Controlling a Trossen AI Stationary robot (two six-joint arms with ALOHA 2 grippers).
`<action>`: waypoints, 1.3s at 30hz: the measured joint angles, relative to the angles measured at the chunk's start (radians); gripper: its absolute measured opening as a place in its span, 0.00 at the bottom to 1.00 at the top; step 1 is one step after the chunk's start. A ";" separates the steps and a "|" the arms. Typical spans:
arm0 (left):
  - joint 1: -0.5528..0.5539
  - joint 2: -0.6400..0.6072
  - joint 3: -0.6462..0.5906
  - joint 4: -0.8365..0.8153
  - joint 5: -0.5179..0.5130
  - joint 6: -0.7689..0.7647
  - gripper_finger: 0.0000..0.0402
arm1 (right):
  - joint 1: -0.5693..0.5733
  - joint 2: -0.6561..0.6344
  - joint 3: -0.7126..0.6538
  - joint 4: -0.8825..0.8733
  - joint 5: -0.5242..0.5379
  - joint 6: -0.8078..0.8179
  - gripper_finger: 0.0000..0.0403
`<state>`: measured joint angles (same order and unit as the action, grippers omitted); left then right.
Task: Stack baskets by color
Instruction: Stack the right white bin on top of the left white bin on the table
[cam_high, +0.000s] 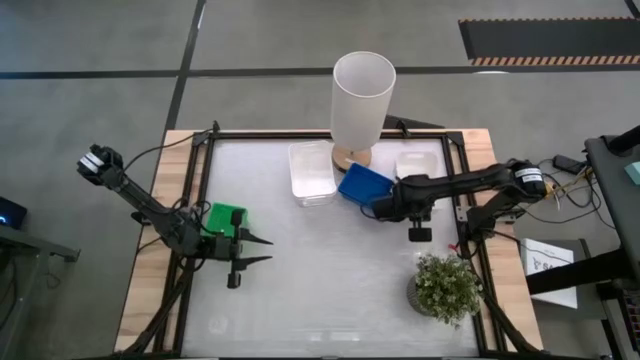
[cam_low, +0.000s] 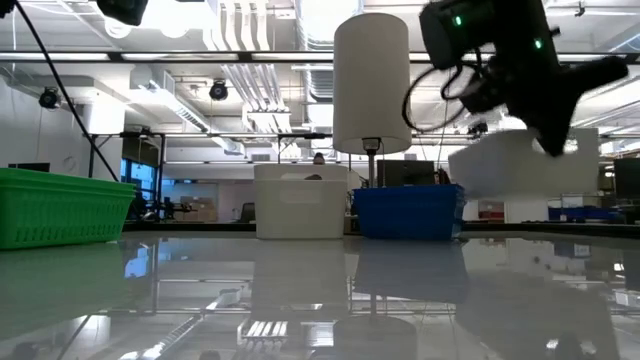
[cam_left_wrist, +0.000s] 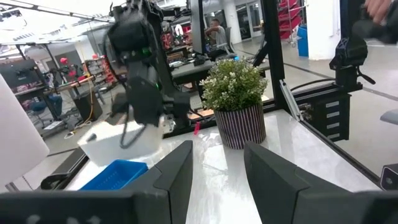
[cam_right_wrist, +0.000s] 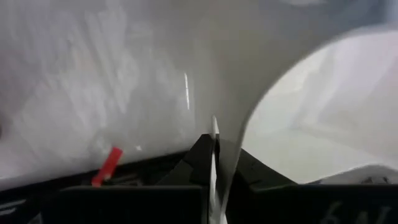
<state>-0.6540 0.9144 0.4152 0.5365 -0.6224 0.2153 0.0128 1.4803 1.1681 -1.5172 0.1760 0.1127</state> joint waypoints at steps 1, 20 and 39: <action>0.000 0.002 0.000 0.000 0.000 0.000 0.32 | 0.000 0.000 0.032 -0.033 0.012 0.009 0.02; 0.000 0.002 0.000 0.005 0.000 -0.002 0.32 | 0.132 -0.007 0.478 -0.022 -0.022 0.020 0.02; 0.000 0.001 0.000 0.005 -0.029 -0.054 0.32 | 0.223 0.361 0.869 0.107 0.095 -0.175 0.02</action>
<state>-0.6540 0.9157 0.4152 0.5413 -0.6512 0.1614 0.2359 1.8414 2.0374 -1.4105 0.2705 -0.0626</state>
